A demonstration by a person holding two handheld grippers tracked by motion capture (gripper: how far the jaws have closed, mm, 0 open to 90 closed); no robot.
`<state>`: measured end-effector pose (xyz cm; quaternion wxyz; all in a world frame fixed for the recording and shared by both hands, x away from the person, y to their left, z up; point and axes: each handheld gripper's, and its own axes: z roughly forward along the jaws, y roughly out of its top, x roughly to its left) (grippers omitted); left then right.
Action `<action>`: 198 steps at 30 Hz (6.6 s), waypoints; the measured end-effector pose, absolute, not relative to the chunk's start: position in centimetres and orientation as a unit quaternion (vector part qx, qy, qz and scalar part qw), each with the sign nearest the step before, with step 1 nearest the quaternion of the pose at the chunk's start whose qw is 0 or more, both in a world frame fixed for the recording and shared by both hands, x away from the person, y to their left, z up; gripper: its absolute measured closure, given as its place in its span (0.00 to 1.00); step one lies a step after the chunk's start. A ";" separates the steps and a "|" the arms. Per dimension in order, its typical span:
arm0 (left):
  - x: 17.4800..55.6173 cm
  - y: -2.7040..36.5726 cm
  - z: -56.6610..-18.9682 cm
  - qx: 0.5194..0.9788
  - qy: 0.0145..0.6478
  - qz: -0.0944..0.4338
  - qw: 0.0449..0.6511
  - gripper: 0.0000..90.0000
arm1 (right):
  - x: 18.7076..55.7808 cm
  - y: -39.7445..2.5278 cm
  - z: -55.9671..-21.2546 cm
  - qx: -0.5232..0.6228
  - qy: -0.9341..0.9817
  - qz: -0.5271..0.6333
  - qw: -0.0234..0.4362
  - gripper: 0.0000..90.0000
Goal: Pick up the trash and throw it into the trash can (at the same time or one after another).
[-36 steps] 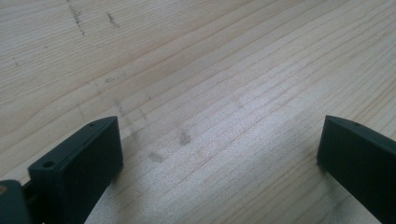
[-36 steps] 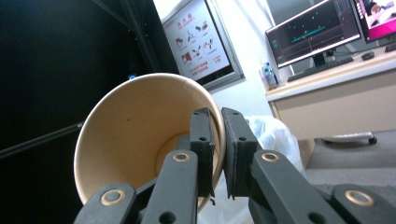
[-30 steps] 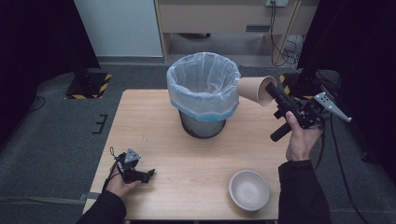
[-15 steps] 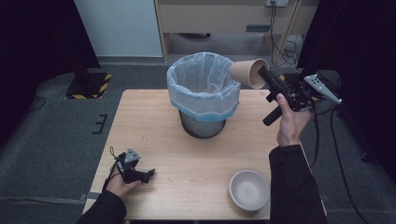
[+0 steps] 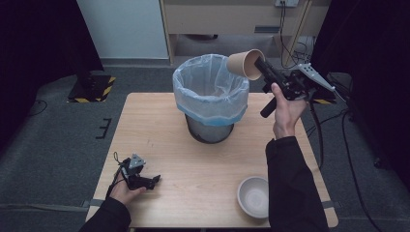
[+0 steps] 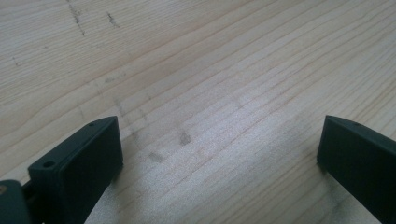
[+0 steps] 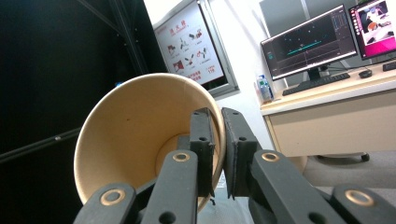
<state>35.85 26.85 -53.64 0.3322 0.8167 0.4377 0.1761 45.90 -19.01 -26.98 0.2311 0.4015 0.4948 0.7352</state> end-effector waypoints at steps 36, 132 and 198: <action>35.9 26.8 -53.6 0.818 0.435 0.174 0.334 0.00 | 48.7 -16.5 -27.8 0.399 0.528 0.720 0.208 0.46; 35.9 26.7 -53.6 0.818 0.436 0.175 0.332 0.00 | 33.9 -27.5 -48.0 0.458 0.802 0.382 0.031 0.93; 35.9 26.7 -53.6 0.818 0.436 0.175 0.333 0.00 | 38.1 -26.4 -33.2 0.450 0.478 0.701 0.278 0.93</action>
